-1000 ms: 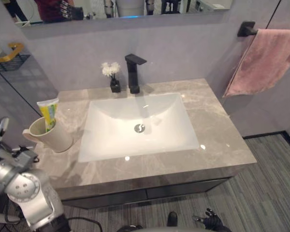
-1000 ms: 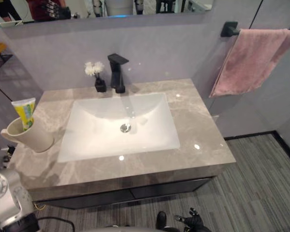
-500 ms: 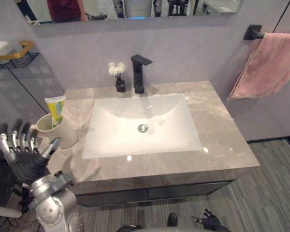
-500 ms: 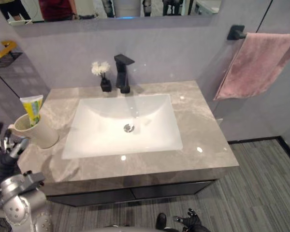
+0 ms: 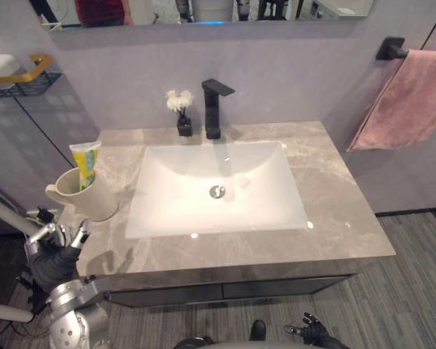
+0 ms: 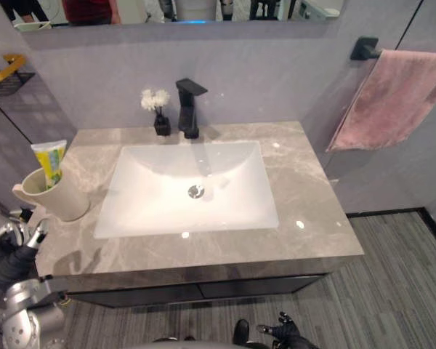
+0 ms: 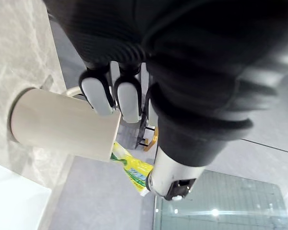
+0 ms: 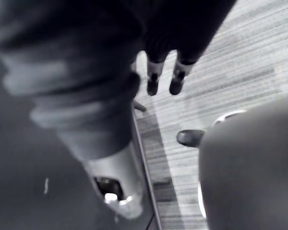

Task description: Organize washtable

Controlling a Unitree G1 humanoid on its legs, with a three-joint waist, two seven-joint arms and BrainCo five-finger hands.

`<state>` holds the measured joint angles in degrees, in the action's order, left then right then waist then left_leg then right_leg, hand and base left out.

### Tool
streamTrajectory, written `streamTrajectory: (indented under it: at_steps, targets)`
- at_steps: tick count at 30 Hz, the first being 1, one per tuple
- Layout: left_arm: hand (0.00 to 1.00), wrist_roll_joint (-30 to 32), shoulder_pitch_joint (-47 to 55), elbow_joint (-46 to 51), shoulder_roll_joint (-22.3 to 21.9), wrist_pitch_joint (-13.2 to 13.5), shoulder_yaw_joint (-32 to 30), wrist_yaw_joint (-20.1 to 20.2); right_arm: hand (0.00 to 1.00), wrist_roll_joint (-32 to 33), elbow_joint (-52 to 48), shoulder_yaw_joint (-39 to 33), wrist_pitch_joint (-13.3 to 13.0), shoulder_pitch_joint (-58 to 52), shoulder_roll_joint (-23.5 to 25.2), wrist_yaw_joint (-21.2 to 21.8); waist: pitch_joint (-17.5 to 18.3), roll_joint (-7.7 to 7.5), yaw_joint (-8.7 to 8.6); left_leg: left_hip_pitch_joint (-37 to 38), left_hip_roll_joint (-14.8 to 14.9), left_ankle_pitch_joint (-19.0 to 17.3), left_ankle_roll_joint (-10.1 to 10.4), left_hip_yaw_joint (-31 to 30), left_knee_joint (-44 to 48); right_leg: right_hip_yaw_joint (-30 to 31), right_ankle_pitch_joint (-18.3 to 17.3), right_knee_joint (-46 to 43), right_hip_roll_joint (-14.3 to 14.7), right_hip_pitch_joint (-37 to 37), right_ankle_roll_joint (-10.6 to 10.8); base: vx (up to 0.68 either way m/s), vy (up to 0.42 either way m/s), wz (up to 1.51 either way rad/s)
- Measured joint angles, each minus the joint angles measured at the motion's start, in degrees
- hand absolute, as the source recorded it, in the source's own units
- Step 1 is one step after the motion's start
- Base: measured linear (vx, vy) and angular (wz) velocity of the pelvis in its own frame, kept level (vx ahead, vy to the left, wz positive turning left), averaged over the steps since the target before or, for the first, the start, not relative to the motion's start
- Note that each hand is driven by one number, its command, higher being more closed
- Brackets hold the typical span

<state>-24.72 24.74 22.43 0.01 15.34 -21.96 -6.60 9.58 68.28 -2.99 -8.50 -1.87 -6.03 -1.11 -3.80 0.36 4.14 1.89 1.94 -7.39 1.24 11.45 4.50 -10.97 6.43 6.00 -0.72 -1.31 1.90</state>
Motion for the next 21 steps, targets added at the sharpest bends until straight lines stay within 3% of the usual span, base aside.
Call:
streamTrajectory:
  at_steps: [9, 15, 21]
  targets:
    - [1.0, 0.12, -0.09, -7.71, 5.65, -1.53, -4.29, 3.32, 0.0, -0.73, -1.78, -0.64, 0.2, 0.21, -1.46, 0.43, -0.79, 1.78, -0.02, 0.55, -0.01, -0.07, 0.11, 0.14, -0.74, 0.2, -0.28, -0.01, 0.12, 0.02, 0.05, 0.0, 0.0, 0.0]
    - [1.0, 0.64, -1.39, -11.12, 10.68, -1.76, -5.39, 4.91, 0.0, -0.82, -2.37, -0.72, 0.22, 0.24, -1.95, 1.41, -0.58, 2.17, 0.04, 0.97, 0.01, 0.08, -0.12, 0.38, -1.54, 0.66, -0.09, -0.01, 0.27, -0.01, -0.2, 0.01, -0.004, -0.02]
    - [1.0, 1.51, -2.72, -14.36, 12.83, -2.66, -5.94, 5.44, 0.0, -1.19, -3.45, -1.73, 0.29, 0.18, -2.23, 2.54, -0.56, 2.36, 0.17, 1.77, 0.01, 0.1, -0.17, 1.45, -2.33, 1.74, -0.12, -0.01, 0.49, -0.08, -0.17, 0.01, -0.01, -0.1]
